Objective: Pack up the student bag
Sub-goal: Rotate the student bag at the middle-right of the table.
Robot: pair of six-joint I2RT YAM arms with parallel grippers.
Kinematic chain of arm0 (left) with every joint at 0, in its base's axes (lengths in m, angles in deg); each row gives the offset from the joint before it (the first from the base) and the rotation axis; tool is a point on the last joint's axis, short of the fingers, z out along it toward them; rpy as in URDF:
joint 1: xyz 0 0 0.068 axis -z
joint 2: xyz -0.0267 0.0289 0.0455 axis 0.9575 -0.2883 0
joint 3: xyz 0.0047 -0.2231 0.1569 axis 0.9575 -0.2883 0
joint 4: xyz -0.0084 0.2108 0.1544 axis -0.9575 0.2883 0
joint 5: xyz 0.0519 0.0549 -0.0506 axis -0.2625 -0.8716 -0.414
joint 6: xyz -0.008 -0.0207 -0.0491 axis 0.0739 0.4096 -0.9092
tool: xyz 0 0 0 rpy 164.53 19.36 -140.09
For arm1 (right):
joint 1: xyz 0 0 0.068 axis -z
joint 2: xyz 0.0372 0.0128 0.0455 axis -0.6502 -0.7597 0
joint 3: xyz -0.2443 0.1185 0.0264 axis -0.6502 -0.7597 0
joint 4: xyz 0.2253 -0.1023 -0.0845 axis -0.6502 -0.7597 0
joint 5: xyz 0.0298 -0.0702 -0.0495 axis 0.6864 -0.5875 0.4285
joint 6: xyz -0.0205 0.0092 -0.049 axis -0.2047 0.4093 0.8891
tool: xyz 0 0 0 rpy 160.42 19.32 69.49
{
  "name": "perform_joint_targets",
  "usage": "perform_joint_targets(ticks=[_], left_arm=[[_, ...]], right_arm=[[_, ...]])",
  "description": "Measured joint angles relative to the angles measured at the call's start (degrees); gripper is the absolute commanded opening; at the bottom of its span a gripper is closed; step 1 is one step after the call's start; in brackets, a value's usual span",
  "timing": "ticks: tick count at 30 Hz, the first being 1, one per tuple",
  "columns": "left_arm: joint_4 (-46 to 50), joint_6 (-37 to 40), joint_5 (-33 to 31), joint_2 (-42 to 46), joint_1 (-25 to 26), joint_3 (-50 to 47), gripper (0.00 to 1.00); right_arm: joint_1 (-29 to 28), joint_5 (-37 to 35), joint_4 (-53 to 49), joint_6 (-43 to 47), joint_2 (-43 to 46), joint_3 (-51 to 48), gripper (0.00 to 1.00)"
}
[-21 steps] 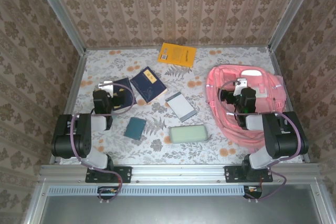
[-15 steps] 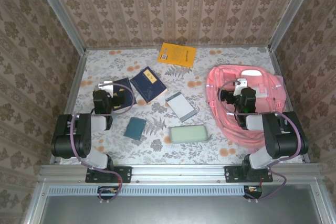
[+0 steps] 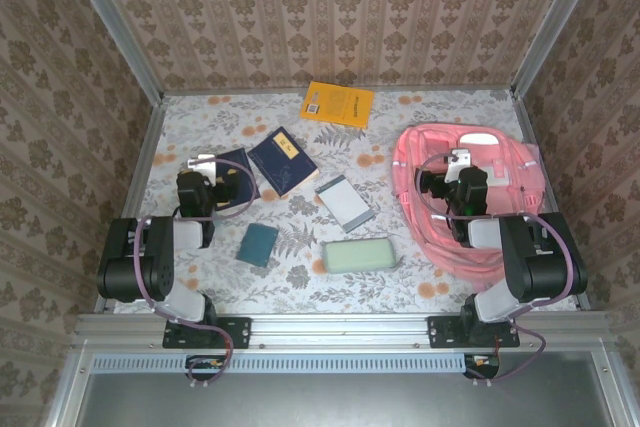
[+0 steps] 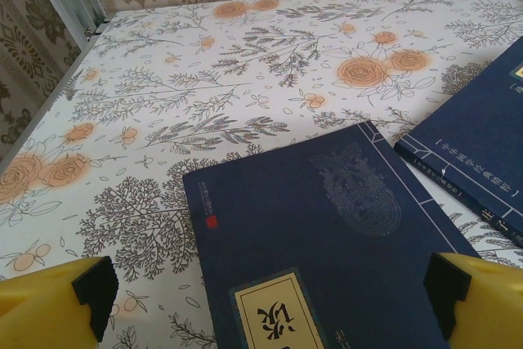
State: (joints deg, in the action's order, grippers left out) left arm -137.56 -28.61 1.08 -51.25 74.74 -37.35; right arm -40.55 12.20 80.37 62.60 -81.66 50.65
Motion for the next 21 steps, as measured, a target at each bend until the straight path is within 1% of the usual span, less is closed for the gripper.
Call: perform_joint_targets(ticks=[6, 8, 11, 15, 18, 21], left_arm=[[0.48, -0.02, 0.76, 0.07, -0.66, 0.09, 1.0], [4.09, -0.22, -0.17, 1.03, -0.7, 1.03, 1.0], [13.64, -1.33, -2.84, 6.08, -0.81, 4.13, 1.0], [28.55, -6.58, -5.9, 14.1, -0.83, 13.35, 1.0], [42.05, -13.97, -7.61, 17.05, -1.03, 23.67, 1.0], [52.09, -19.56, -6.34, 17.75, -1.81, 30.93, 1.0]], right_arm=[[0.0, -0.02, 0.02, 0.0, 0.0, 0.0, 1.0], [0.0, -0.02, -0.04, -0.02, 0.09, -0.02, 1.0], [-0.02, -0.61, -3.74, -0.17, 3.13, 0.0, 1.0], [0.0, -3.91, -15.89, -2.29, 13.99, 2.25, 1.0], [0.24, -7.21, -25.46, -8.04, 21.03, 7.23, 1.0], [0.9, -10.4, -35.93, -15.65, 25.27, 12.98, 1.0]])
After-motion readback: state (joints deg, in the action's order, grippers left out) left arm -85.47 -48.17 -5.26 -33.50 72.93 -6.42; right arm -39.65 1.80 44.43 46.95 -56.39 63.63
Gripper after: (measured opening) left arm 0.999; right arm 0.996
